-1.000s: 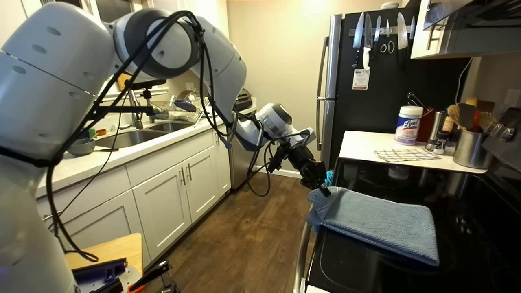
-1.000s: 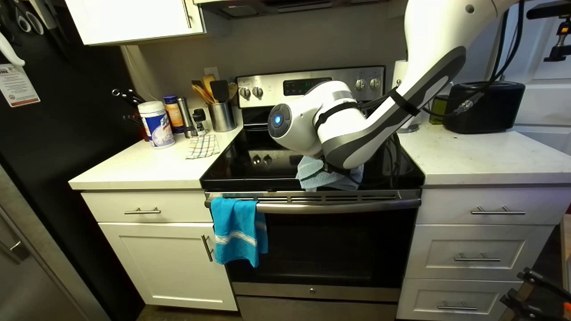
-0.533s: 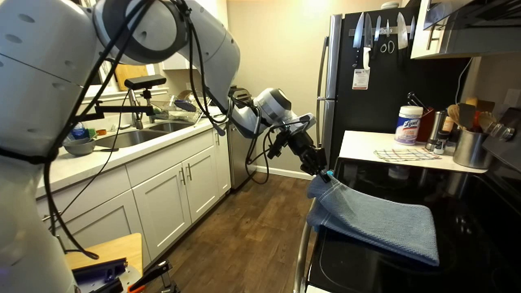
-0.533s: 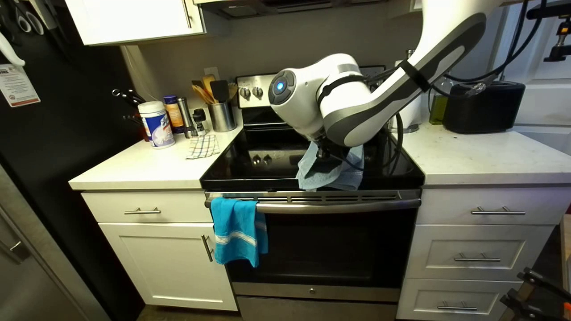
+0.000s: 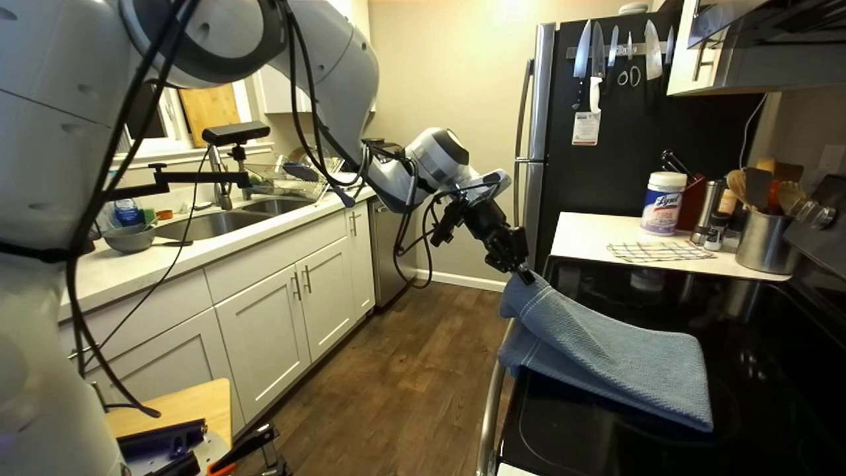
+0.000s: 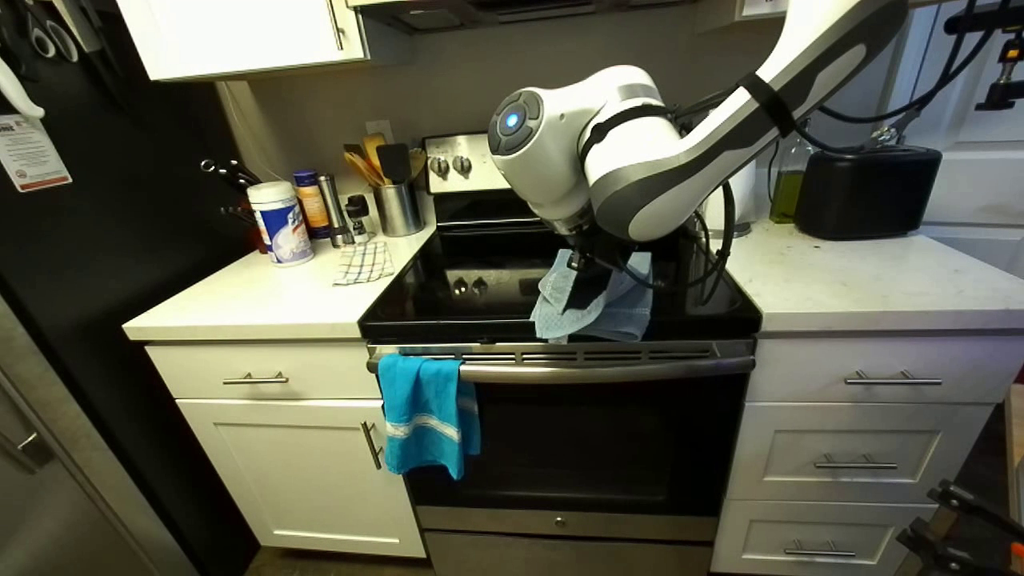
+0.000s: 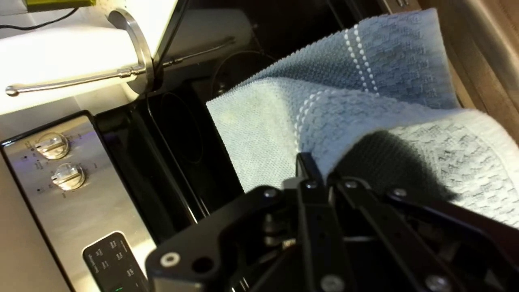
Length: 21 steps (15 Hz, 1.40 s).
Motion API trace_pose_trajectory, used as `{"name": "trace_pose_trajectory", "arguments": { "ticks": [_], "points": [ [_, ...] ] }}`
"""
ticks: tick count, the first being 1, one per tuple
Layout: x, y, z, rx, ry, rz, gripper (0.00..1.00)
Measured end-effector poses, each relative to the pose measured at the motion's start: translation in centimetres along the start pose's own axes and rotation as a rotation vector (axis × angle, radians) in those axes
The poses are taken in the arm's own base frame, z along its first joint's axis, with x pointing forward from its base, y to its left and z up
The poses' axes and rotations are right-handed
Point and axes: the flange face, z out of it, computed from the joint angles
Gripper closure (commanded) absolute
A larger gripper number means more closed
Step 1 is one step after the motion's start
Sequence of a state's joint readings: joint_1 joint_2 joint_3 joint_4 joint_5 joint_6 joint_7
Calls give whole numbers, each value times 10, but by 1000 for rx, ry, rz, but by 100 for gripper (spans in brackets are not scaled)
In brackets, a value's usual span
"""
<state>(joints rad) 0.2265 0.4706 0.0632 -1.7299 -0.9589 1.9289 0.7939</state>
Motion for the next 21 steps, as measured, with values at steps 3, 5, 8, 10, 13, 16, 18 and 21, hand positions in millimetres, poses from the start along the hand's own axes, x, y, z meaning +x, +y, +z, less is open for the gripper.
{"name": "trace_pose_trajectory", "arguments": {
  "ticks": [3,5,8,10,13,16,18,21],
  "points": [
    [-3,-2,2,9,-11,0,45],
    [-5,-4,3,14,-14,-4,32],
    [-11,-13,4,24,-11,-24,13],
    [-18,-22,4,29,-13,-46,2],
    [-29,-36,6,34,-20,-81,0],
    [-40,-50,13,29,-36,-113,0],
    [-47,-62,24,21,-54,-136,0],
    [-56,-81,41,12,-82,-169,0]
  ]
}}
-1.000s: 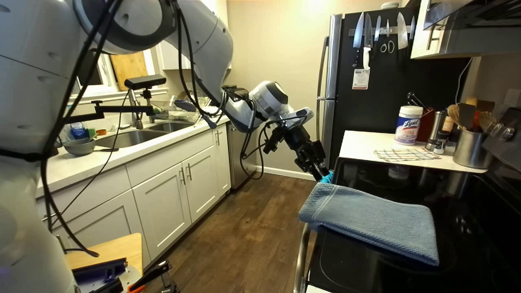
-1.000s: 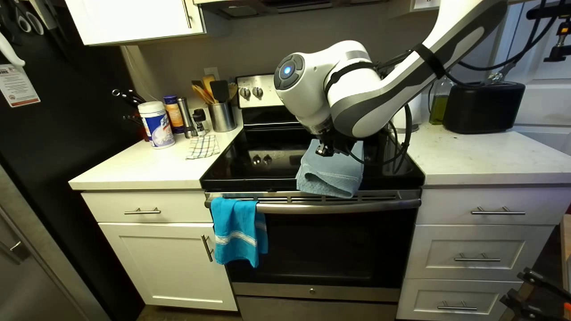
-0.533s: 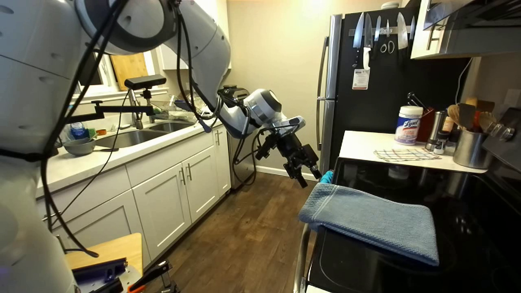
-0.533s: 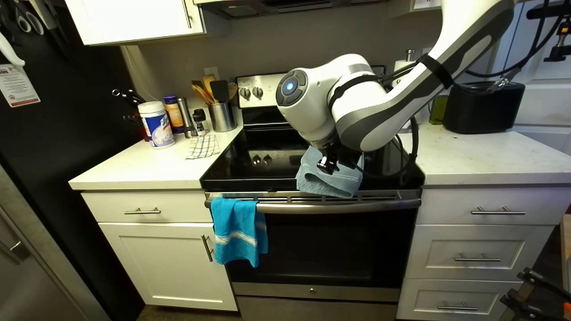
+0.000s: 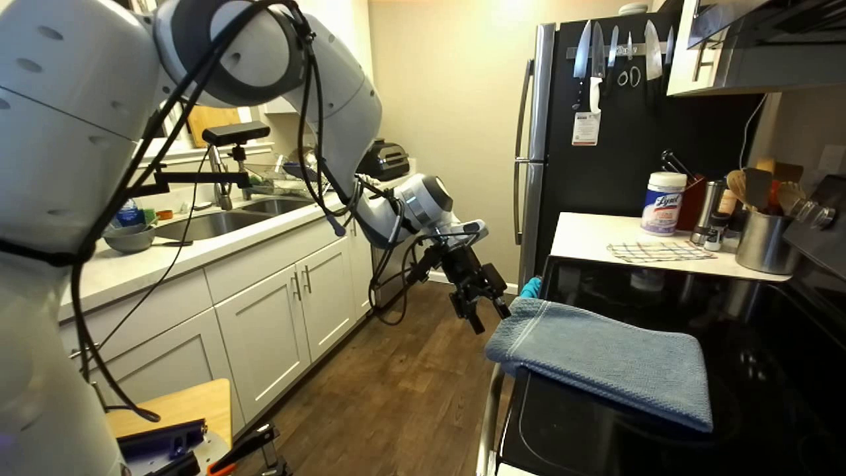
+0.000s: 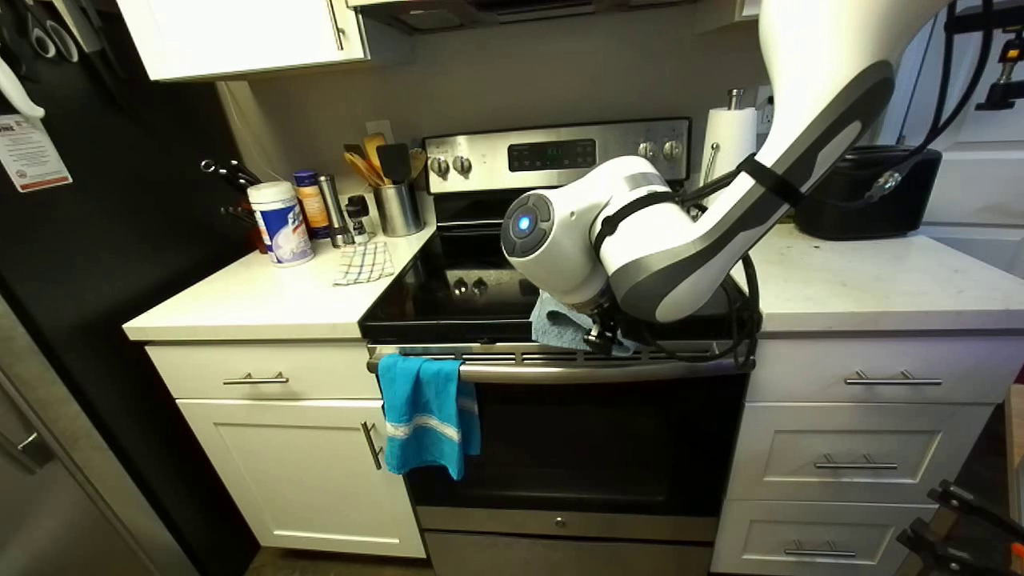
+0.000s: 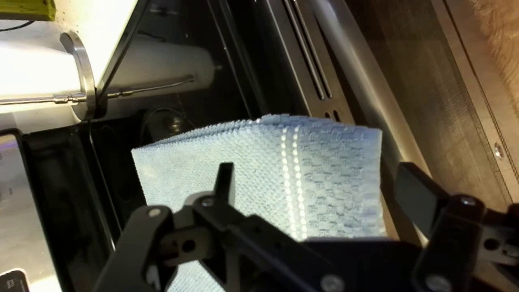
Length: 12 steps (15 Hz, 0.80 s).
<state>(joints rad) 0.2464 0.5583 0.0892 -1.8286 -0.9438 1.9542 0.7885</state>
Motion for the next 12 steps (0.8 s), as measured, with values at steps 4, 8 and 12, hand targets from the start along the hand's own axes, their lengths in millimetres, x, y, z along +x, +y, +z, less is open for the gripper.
{"name": "trace_pose_trajectory", "arguments": {
  "ticks": [4,8,12],
  "points": [
    [-5,-15,17,-23,-30,-27,0],
    [-7,-17,27,-67,-60,-38,0],
    [-6,-18,34,-121,-79,-64,0]
  ]
}}
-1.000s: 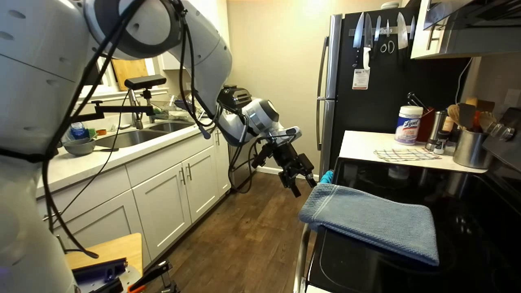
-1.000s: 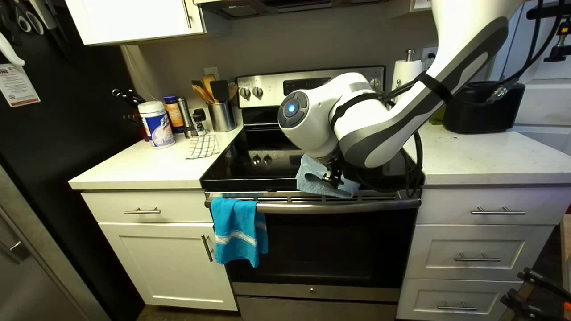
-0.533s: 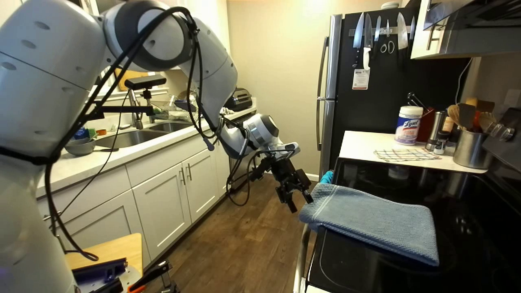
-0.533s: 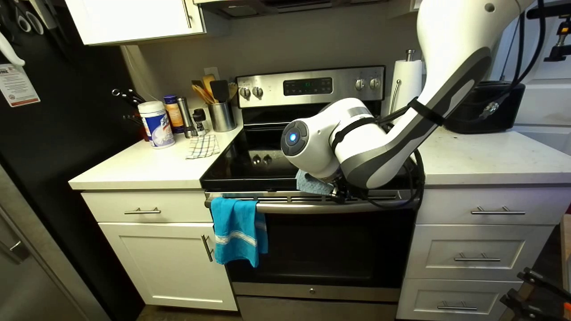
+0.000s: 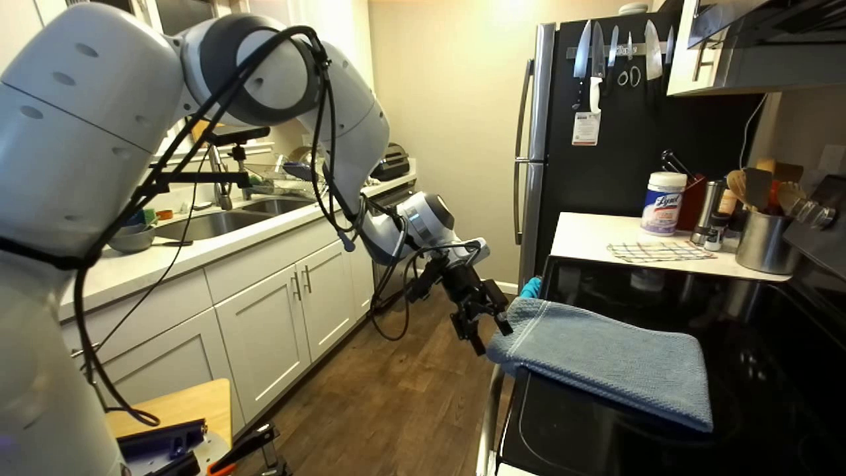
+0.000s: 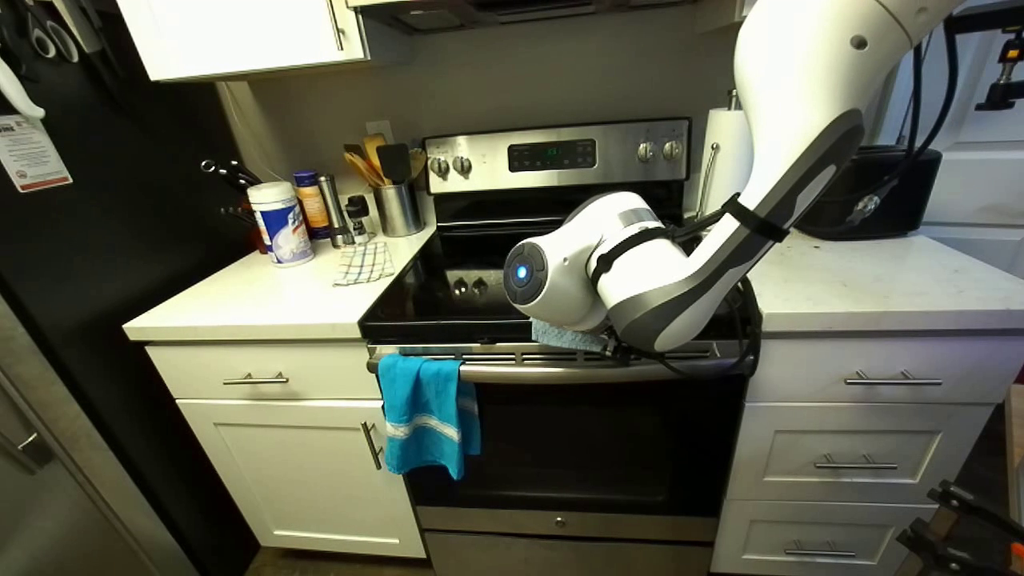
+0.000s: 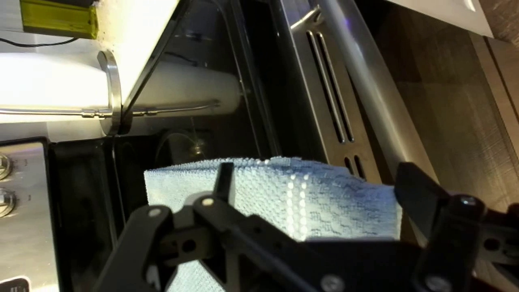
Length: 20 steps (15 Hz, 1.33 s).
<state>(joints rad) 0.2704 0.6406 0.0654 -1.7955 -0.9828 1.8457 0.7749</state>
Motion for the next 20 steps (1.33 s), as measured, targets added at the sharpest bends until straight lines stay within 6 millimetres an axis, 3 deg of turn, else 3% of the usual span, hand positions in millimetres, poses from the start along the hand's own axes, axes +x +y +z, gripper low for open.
{"name": "trace_pose_trajectory", "arguments": {
  "ticks": [8,15,20],
  "points": [
    [20,-12,9,-14,12,2,0],
    [31,-37,11,-13,20,-11,0],
    [39,-34,14,-20,22,5,0]
  ]
}}
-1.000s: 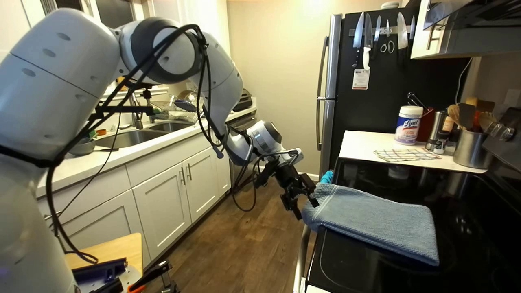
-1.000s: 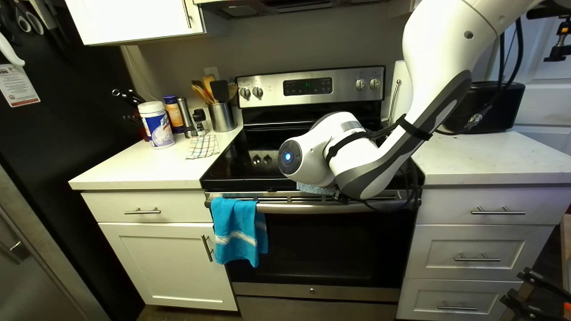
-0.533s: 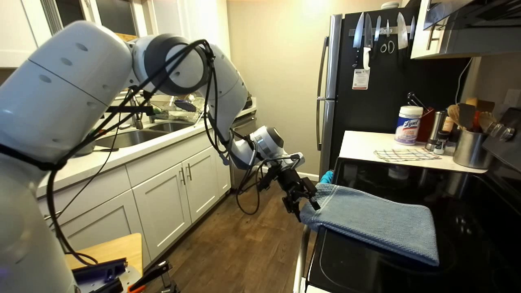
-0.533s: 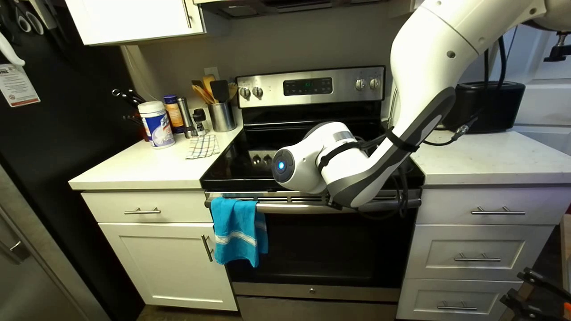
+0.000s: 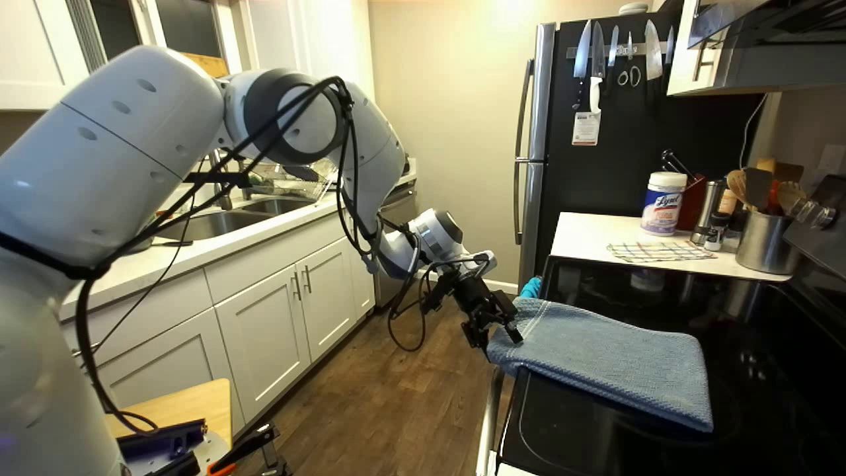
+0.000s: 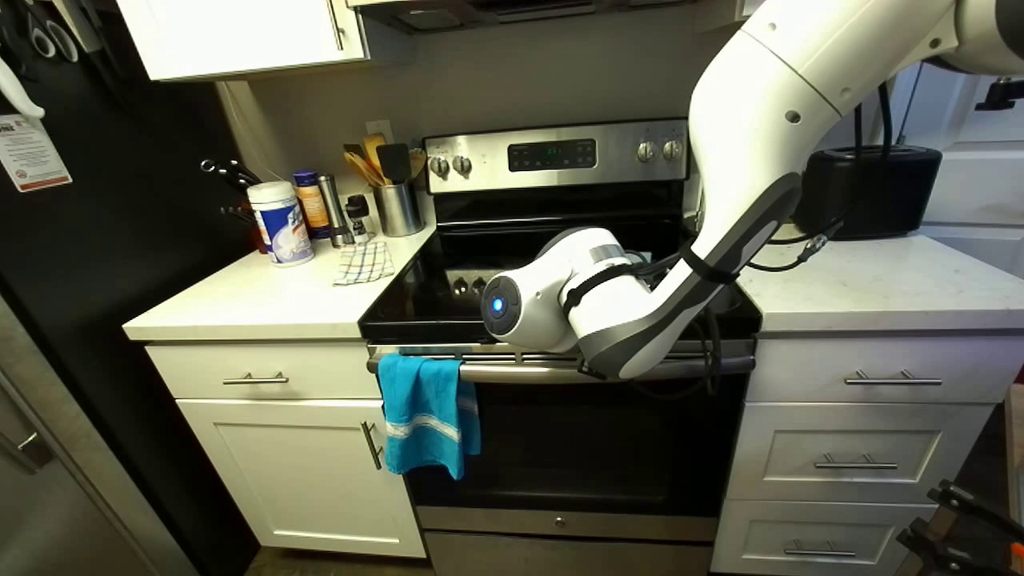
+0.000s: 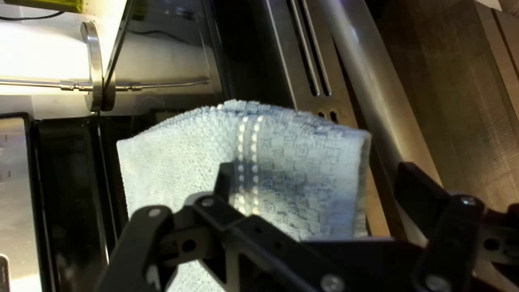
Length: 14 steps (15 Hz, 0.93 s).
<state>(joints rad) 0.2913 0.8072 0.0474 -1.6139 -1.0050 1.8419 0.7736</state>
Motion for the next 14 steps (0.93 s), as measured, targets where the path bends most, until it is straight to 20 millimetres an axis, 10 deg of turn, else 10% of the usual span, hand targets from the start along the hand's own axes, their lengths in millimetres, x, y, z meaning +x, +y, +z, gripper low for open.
{"name": "trace_pose_trajectory", "arguments": {
  "ticks": [14],
  "points": [
    [6,12,14,-24,-11,20,0]
  ]
}}
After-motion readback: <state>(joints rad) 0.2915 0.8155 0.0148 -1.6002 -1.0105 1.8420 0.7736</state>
